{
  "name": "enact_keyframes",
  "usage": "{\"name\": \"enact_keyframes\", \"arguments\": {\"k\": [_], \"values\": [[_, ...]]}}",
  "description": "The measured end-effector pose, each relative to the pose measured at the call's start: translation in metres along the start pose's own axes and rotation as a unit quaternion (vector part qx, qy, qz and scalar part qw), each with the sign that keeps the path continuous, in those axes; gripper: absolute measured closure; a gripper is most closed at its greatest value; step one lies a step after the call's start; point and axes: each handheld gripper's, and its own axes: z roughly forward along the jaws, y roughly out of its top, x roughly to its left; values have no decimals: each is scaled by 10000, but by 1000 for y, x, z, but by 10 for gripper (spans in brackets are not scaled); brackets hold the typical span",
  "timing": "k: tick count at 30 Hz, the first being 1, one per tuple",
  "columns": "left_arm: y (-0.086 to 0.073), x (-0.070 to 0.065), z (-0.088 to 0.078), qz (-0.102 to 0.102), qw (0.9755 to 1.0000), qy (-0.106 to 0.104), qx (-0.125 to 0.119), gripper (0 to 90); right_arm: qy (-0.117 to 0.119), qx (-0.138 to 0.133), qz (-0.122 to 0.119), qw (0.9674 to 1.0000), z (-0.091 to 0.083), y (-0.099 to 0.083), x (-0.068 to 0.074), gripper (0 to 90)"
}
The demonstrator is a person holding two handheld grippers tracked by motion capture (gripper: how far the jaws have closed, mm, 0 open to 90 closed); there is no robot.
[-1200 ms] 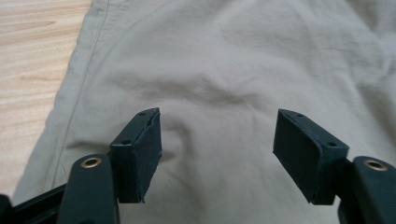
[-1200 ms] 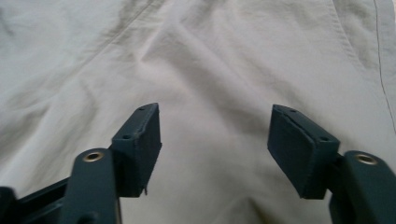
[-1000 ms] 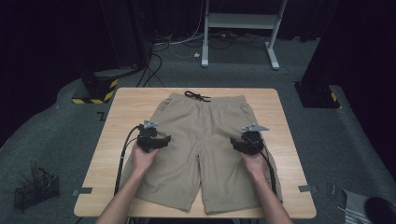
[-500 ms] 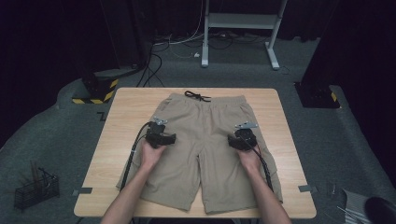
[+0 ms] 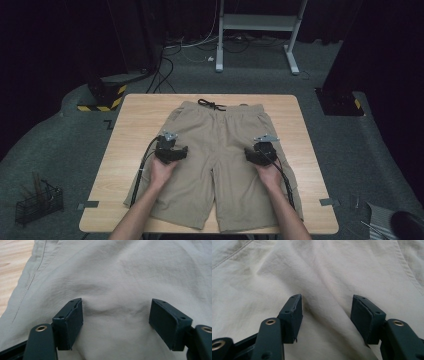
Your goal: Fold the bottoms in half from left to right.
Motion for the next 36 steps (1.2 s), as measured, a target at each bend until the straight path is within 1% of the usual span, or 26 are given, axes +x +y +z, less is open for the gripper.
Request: {"name": "enact_keyframes", "arguments": {"k": [1, 5, 10, 13, 14, 16, 18, 21, 24, 28, 29, 32, 36], "values": [[-2, -1, -2, 2, 10000, -8, -1, 275, 10, -17, -25, 10000, -1, -2, 0, 423], [-12, -8, -12, 21, 10000, -27, -29, 283, -6, -16, 2, 10000, -11, -10, 4, 423], [-18, -10, -19, 95, 9999, -102, -54, 312, 5, -7, -34, 10000, -16, -15, 7, 423], [-19, -11, -21, 74, 9999, -59, -53, 317, -10, -11, -32, 10000, -19, -18, 9, 424], [-22, -13, -24, 18, 10000, -14, -54, 317, 9, -14, -32, 10000, -20, -19, 9, 424], [-25, -14, -27, 26, 10000, -8, -46, 316, 14, -14, -45, 10000, -22, -21, 9, 424], [-28, -16, -31, -29, 10000, 3, -74, 318, 14, -7, -45, 10000, -24, -23, 10, 424], [-34, -19, -37, -44, 10000, 48, -52, 318, 16, -4, -31, 10000, -29, -27, 12, 424], [-39, -25, -43, -100, 9999, 90, -64, 318, 3, -24, -49, 10000, -35, -33, 16, 424], [-43, -29, -47, -54, 9999, 72, -55, 319, 24, -17, -57, 10000, -42, -39, 21, 425], [-46, -31, -51, -47, 10000, 58, -56, 318, 50, -12, -73, 10000, -48, -44, 24, 425], [-51, -35, -56, -31, 10000, 29, -76, 318, 93, -14, -131, 9999, -55, -51, 28, 425], [-60, -40, -65, -17, 10000, -8, -87, 319, 113, -18, -135, 9998, -65, -60, 34, 425]]}}
